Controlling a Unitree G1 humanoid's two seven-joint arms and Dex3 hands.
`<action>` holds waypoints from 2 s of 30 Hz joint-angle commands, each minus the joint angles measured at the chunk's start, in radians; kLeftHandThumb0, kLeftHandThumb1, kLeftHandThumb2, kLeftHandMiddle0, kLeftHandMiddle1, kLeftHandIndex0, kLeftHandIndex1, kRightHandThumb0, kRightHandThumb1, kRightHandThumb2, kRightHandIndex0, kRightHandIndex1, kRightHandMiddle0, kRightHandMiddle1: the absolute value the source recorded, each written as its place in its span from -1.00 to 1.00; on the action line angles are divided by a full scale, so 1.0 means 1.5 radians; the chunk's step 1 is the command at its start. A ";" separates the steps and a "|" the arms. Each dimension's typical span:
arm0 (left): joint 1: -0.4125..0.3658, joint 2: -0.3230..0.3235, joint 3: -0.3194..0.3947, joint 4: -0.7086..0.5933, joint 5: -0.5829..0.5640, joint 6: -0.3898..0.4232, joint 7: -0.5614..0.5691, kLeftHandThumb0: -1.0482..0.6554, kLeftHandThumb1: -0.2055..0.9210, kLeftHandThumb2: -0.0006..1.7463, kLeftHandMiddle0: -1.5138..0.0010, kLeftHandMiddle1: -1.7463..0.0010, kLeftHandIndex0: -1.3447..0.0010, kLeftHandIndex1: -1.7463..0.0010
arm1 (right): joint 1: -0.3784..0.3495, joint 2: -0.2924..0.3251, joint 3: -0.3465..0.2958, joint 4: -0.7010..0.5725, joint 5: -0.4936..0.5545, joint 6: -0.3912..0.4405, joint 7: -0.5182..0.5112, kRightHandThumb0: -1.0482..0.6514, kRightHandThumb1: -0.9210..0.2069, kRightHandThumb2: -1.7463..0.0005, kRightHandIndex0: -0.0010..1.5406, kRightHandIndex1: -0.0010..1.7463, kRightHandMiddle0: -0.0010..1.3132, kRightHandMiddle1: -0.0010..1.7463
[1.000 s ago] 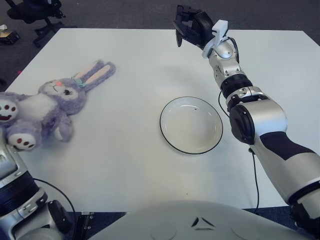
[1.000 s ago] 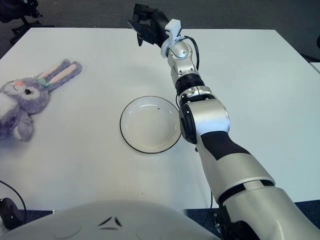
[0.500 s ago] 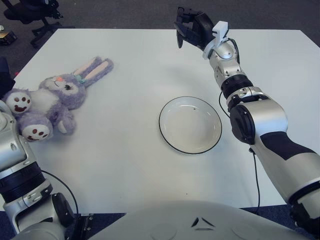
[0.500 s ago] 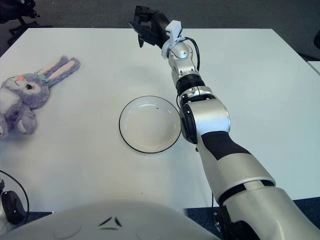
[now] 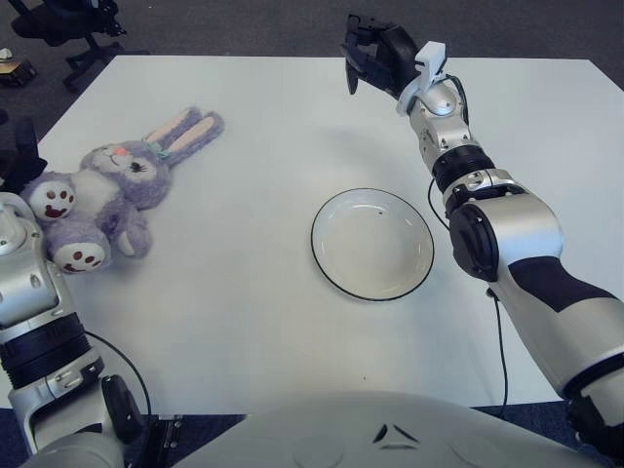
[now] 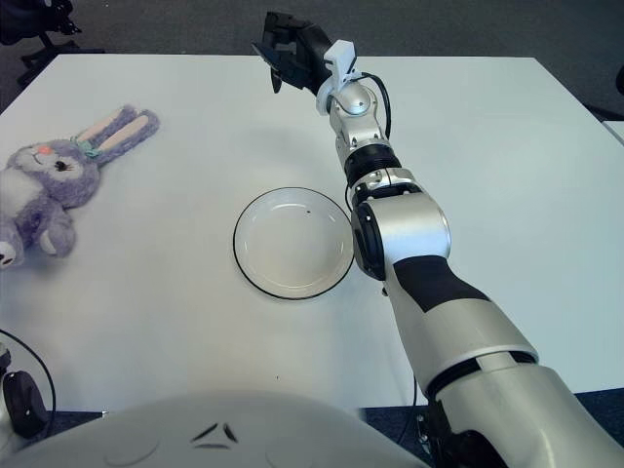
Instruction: Put the doll into the plate.
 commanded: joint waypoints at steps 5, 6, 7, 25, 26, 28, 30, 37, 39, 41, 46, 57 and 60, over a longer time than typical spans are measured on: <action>-0.014 -0.003 -0.025 0.024 0.000 -0.012 0.007 0.22 0.63 -0.30 0.26 -0.75 0.36 -0.52 | 0.003 -0.005 -0.002 0.004 -0.003 -0.003 0.006 -0.14 -1.00 0.62 0.12 1.00 0.03 1.00; -0.014 -0.002 -0.026 0.025 0.000 -0.013 0.007 0.22 0.63 -0.30 0.26 -0.75 0.36 -0.52 | 0.003 -0.005 -0.002 0.004 -0.003 -0.003 0.006 -0.14 -1.00 0.62 0.12 1.00 0.03 1.00; -0.014 -0.002 -0.026 0.025 -0.001 -0.013 0.008 0.22 0.63 -0.30 0.26 -0.75 0.36 -0.52 | 0.003 -0.005 -0.002 0.004 -0.003 -0.003 0.006 -0.14 -1.00 0.62 0.12 1.00 0.03 1.00; -0.037 -0.069 -0.140 -0.095 -0.063 0.022 -0.051 0.22 0.58 -0.25 0.23 -0.73 0.36 -0.54 | 0.006 -0.002 -0.002 0.006 -0.002 -0.007 0.013 -0.14 -1.00 0.64 0.12 1.00 0.03 1.00; -0.040 -0.075 -0.147 -0.103 -0.066 0.027 -0.052 0.22 0.57 -0.24 0.22 -0.73 0.37 -0.55 | 0.006 -0.002 -0.002 0.006 -0.001 -0.007 0.013 -0.14 -1.00 0.64 0.12 1.00 0.03 1.00; -0.047 -0.084 -0.160 -0.115 -0.069 0.038 -0.054 0.22 0.55 -0.22 0.22 -0.73 0.38 -0.57 | 0.006 -0.001 -0.002 0.007 -0.001 -0.008 0.014 -0.14 -1.00 0.64 0.12 1.00 0.04 1.00; -0.056 -0.092 -0.173 -0.120 -0.072 0.045 -0.056 0.22 0.55 -0.21 0.22 -0.74 0.40 -0.59 | 0.006 -0.001 -0.003 0.007 -0.001 -0.008 0.014 -0.14 -1.00 0.65 0.13 1.00 0.04 1.00; -0.093 -0.119 -0.203 -0.117 -0.116 0.048 -0.091 0.22 0.53 -0.18 0.22 -0.74 0.43 -0.62 | 0.006 0.000 -0.005 0.008 0.000 -0.009 0.017 -0.14 -1.00 0.65 0.14 1.00 0.05 1.00; -0.103 -0.126 -0.209 -0.120 -0.134 0.052 -0.104 0.22 0.54 -0.18 0.23 -0.75 0.45 -0.63 | 0.006 0.000 -0.005 0.009 0.000 -0.009 0.018 -0.14 -1.00 0.65 0.14 1.00 0.05 1.00; -0.109 -0.131 -0.211 -0.124 -0.150 0.055 -0.114 0.22 0.55 -0.18 0.24 -0.76 0.46 -0.63 | 0.006 0.000 -0.006 0.009 0.000 -0.010 0.019 -0.14 -1.00 0.65 0.14 1.00 0.05 1.00; -0.113 -0.131 -0.212 -0.127 -0.165 0.058 -0.122 0.22 0.56 -0.18 0.26 -0.78 0.48 -0.64 | 0.006 0.000 -0.006 0.009 0.000 -0.010 0.020 -0.14 -1.00 0.65 0.15 1.00 0.05 1.00; -0.131 -0.134 -0.215 -0.155 -0.210 0.090 -0.146 0.22 0.60 -0.19 0.34 -0.85 0.50 -0.65 | 0.008 -0.001 -0.007 0.010 0.000 -0.012 0.019 -0.14 -1.00 0.65 0.15 1.00 0.05 1.00; -0.126 -0.129 -0.208 -0.159 -0.216 0.086 -0.153 0.22 0.61 -0.19 0.35 -0.86 0.51 -0.66 | 0.008 -0.002 -0.007 0.010 0.000 -0.012 0.020 -0.14 -1.00 0.65 0.15 1.00 0.05 1.00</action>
